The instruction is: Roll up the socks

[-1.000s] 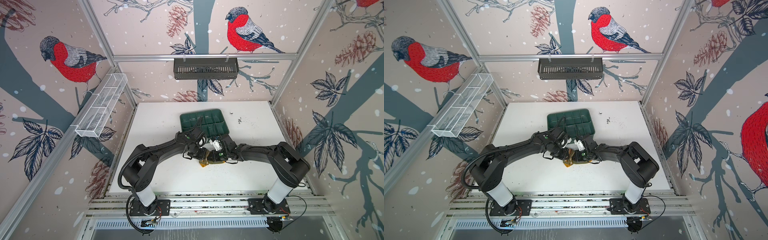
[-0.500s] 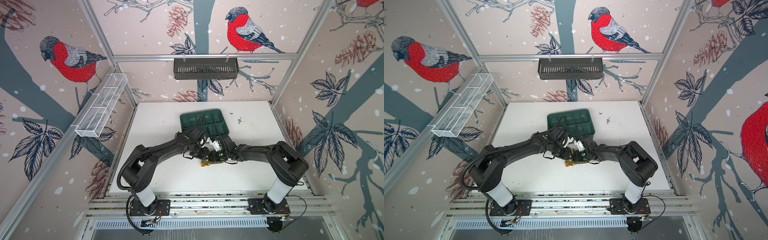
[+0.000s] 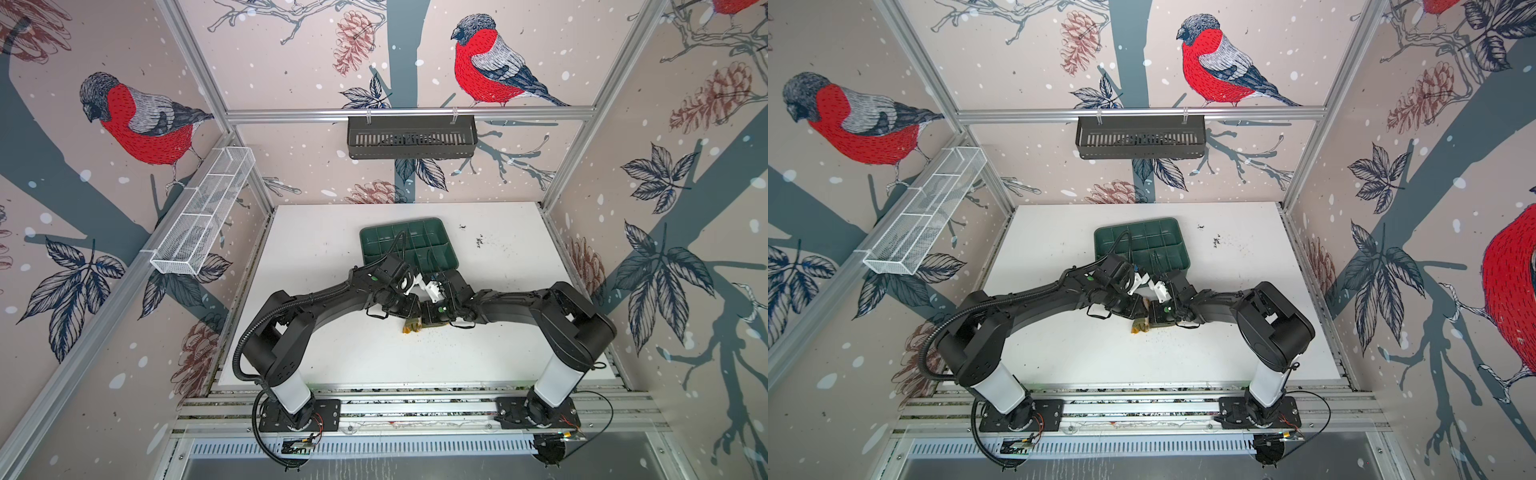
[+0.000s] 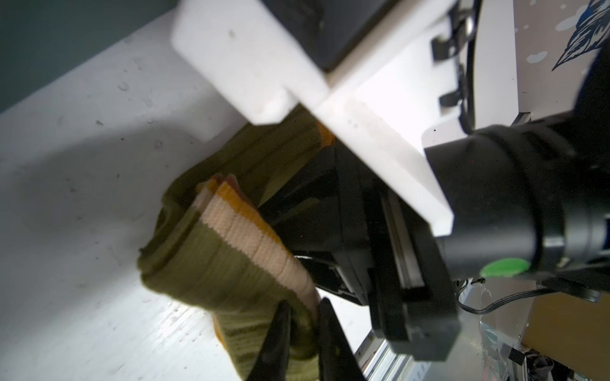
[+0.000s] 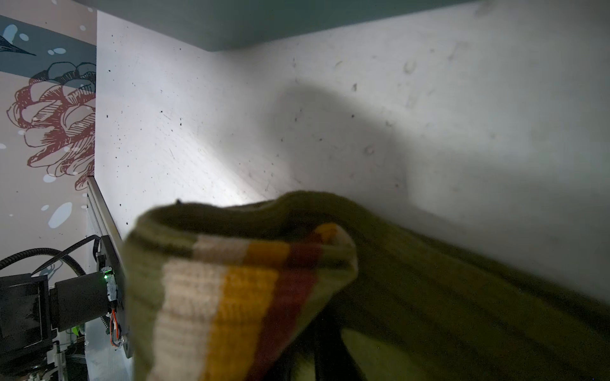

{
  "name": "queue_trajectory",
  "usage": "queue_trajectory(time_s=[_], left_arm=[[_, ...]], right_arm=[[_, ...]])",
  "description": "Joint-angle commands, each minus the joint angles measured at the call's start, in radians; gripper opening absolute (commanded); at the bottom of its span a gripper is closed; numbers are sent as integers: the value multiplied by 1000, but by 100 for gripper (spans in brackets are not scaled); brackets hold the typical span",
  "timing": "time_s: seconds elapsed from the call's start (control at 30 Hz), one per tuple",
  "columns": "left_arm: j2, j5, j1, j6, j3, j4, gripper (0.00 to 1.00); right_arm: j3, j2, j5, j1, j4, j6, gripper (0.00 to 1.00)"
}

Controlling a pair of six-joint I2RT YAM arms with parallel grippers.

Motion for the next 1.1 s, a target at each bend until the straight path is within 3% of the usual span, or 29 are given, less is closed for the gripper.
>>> queue_trajectory(time_s=[0.0, 0.17, 0.37, 0.67, 0.87, 1.07], left_arm=[[12, 41, -1, -16, -12, 63, 15], [38, 49, -2, -21, -20, 91, 13], [64, 26, -1, -16, -28, 93, 11], [98, 22, -1, -15, -26, 110, 9], [82, 10, 2, -12, -24, 95, 9], [96, 20, 4, -10, -17, 104, 8]], right_arm=[[-9, -5, 13, -3, -22, 4, 17], [-11, -16, 17, -9, -32, 5, 20], [-19, -53, 23, -20, -64, 0, 33], [-18, -67, 21, -31, -81, -2, 35], [-15, -97, 41, -40, -137, -23, 45], [-11, -126, 48, -51, -156, -32, 45]])
